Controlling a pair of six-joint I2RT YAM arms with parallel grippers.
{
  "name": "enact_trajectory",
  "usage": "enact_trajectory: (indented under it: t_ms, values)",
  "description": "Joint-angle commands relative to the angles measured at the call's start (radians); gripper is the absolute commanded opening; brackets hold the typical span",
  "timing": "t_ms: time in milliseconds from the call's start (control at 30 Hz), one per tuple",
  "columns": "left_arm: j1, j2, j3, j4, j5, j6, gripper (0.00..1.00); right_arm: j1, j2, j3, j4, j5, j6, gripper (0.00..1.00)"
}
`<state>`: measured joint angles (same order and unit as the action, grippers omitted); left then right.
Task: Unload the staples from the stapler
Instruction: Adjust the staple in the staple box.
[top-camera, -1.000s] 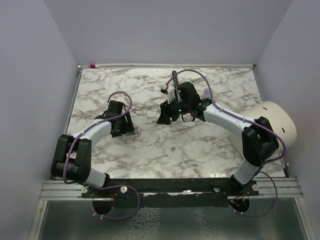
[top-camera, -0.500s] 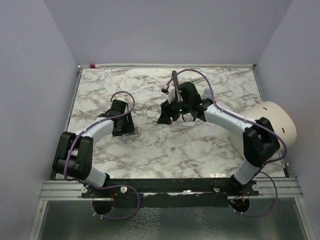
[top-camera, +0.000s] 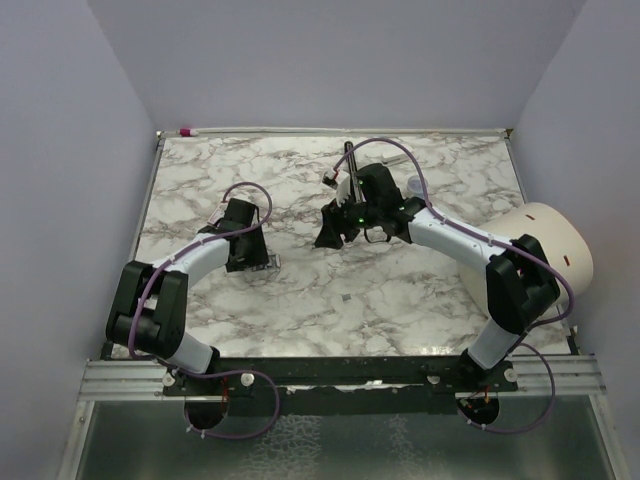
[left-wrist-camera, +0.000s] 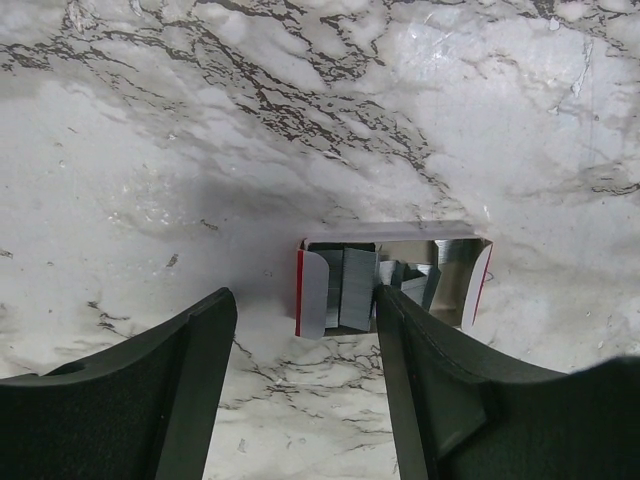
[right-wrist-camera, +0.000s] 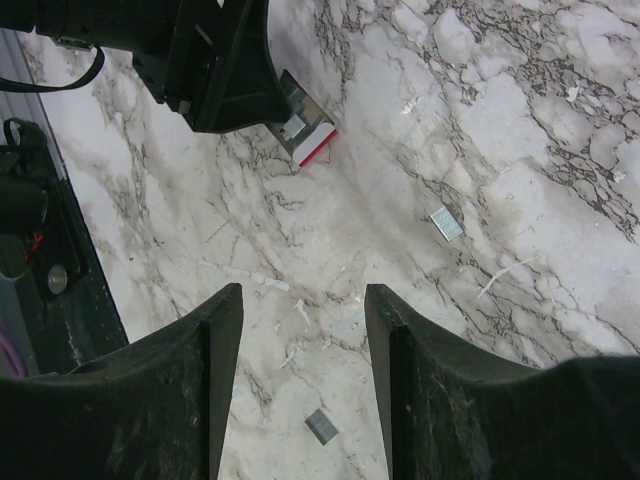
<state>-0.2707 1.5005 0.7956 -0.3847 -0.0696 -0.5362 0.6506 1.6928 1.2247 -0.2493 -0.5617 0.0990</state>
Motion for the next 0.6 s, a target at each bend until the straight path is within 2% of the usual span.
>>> enact_trajectory:
  t_ms: [0, 267, 567]
  values:
    - [-0.003, 0.008, -0.008, -0.017, -0.027, -0.002, 0.61, -0.005, -0.011, -0.013, 0.036, 0.003, -0.018, 0.53]
    - [-0.004, -0.011, 0.002, -0.021, -0.011, -0.007, 0.70, -0.005, -0.003, -0.016, 0.033, -0.009, -0.019, 0.53]
    - [-0.003, 0.002, -0.008, -0.018, -0.024, -0.008, 0.63, -0.005, -0.005, -0.017, 0.030, -0.012, -0.019, 0.53]
